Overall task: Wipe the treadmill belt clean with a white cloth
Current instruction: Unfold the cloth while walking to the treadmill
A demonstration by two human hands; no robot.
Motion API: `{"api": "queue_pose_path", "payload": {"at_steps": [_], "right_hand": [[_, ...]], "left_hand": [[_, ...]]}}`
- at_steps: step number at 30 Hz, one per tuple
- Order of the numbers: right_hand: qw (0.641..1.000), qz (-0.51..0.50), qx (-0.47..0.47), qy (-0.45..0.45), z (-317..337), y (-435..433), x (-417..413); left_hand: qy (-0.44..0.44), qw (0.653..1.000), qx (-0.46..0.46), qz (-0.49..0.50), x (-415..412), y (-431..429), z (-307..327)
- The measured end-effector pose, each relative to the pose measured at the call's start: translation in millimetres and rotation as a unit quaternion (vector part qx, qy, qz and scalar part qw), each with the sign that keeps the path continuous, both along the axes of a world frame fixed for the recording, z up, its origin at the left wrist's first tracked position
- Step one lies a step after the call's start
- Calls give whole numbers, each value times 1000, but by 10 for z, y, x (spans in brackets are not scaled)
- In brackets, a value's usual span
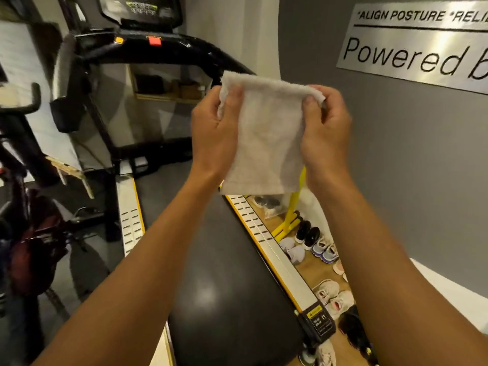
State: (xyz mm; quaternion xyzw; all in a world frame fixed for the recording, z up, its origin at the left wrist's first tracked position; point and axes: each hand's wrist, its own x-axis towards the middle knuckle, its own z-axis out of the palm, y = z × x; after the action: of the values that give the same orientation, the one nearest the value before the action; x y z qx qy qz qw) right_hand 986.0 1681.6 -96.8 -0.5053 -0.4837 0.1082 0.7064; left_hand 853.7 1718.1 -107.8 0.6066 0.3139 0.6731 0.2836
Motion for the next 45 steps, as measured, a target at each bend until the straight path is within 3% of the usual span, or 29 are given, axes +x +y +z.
{"api": "queue_pose_path", "payload": {"at_steps": [9,15,20,31,37,45], "right_hand": [[997,62,21,-40,-179,1492,-454],[992,112,-57,23,-386,2926,-483],[977,160,-134,42,-159,4093,-405],[963,222,-154,17,268,5740,-796],[943,257,-207,38,180,6777,-1268],[949,232,-209,-34,-210,8108,-1698]], "left_hand": [[-19,993,-50,103,-386,1199,-286],[11,986,-58,155,-417,2444,-349],[24,975,-101,198,-380,3627,-164],[46,957,-143,247,-728,5229,257],[41,941,-228,248,-1177,6193,76],[16,913,-329,241,-1665,7540,-217]]}}
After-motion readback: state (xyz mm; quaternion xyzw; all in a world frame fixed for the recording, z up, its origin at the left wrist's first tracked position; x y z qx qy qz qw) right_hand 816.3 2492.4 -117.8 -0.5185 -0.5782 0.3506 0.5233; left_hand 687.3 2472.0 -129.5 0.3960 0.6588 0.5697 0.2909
